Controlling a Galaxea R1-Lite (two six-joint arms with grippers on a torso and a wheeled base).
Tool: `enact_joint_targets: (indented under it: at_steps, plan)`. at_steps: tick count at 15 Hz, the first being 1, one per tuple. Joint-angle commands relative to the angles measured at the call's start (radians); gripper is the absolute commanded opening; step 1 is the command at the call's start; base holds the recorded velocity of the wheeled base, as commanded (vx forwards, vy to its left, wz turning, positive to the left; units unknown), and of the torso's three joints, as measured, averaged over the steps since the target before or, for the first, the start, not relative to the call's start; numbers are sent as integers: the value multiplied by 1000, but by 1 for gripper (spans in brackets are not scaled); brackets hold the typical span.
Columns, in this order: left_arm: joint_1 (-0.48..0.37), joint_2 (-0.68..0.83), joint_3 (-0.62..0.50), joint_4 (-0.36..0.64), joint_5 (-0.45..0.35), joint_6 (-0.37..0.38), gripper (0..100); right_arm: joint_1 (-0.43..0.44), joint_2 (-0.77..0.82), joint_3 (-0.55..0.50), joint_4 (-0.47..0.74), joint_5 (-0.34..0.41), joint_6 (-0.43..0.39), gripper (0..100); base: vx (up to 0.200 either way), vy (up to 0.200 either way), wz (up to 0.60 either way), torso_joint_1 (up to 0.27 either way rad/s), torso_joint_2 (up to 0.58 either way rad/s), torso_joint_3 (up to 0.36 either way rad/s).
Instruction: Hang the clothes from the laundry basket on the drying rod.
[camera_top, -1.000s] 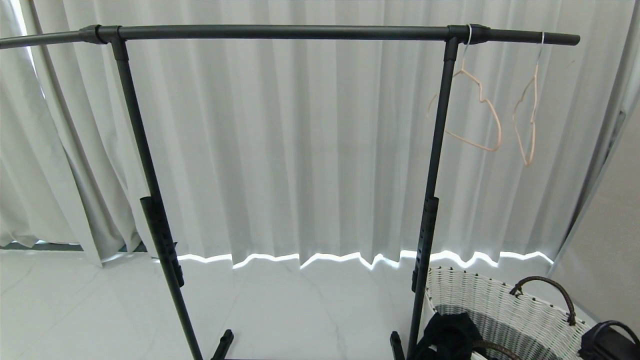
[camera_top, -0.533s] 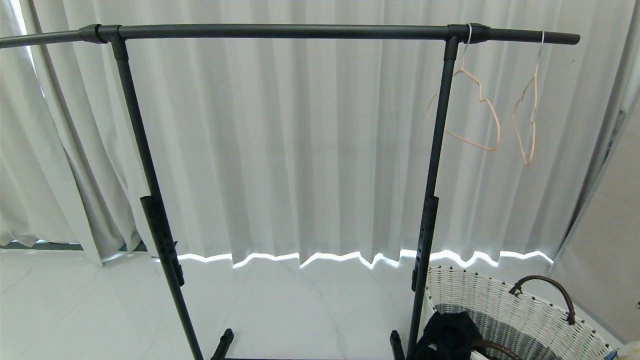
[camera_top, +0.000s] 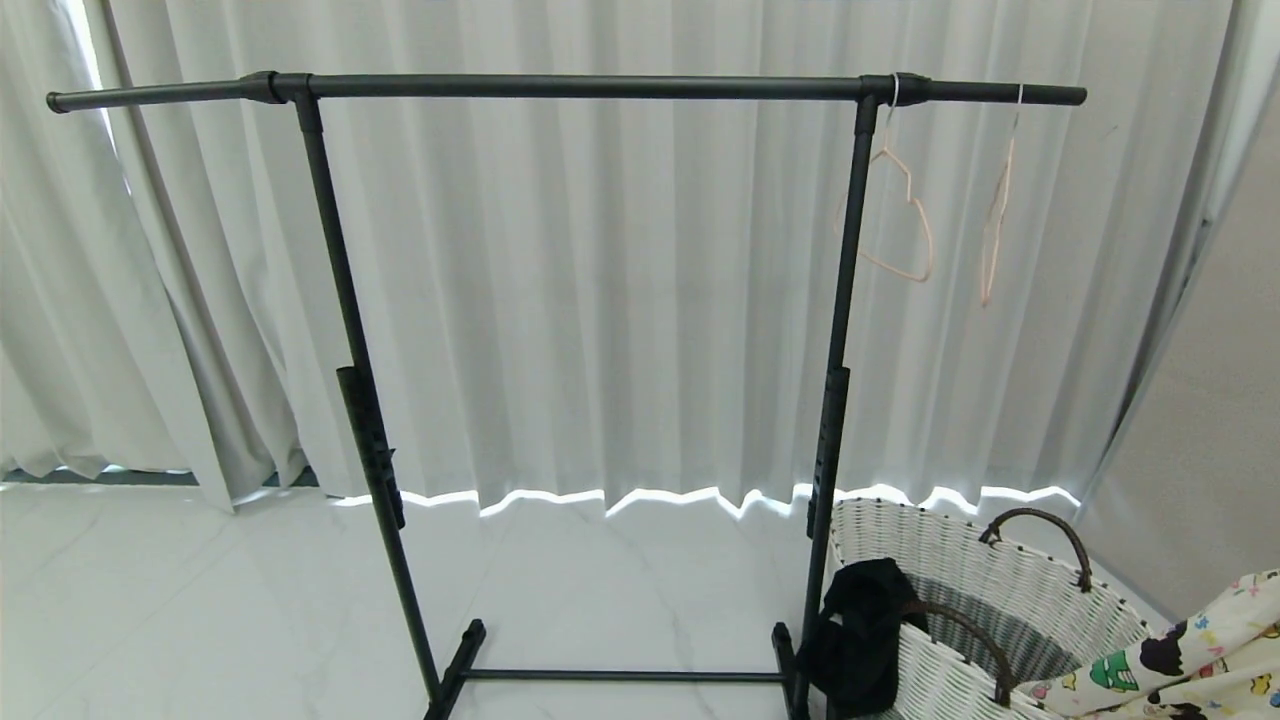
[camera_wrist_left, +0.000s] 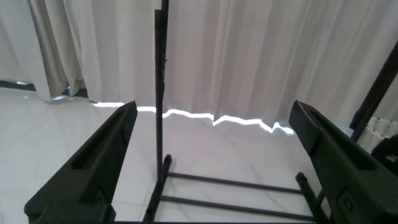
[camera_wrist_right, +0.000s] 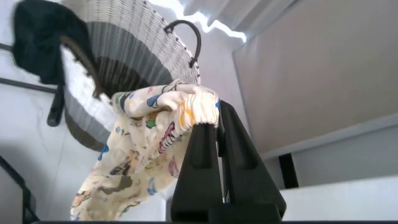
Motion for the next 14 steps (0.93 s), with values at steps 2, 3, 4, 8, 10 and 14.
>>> enact_joint_targets:
  at_steps: [2, 3, 4, 8, 10, 14]
  plan:
    - [0, 0, 0, 1, 0, -1, 100, 33, -2, -19, -2, 1, -1, 0, -200, 0, 0, 2, 7, 2]
    - [0, 0, 0, 1, 0, -1, 100, 87, 6, -37, -2, 1, -1, 0, -200, 0, 0, 2, 2, 2]
    - [0, 0, 0, 1, 0, -2, 100, 151, 37, -67, -2, 1, 1, 0, -200, 0, 0, -2, 7, -2]
    - [0, 0, 0, 1, 0, -5, 100, 421, 175, -169, -4, -1, 6, 0, -50, 0, 0, 1, 1, -1]
    - [0, 0, 0, 1, -3, 18, 100, 550, 253, -220, -5, -1, 13, 0, 0, 0, 0, 0, 0, 0]
    - [0, 0, 0, 1, -10, 72, 100, 783, 385, -324, -7, -2, 210, 0, 0, 0, 0, 0, 0, 0]
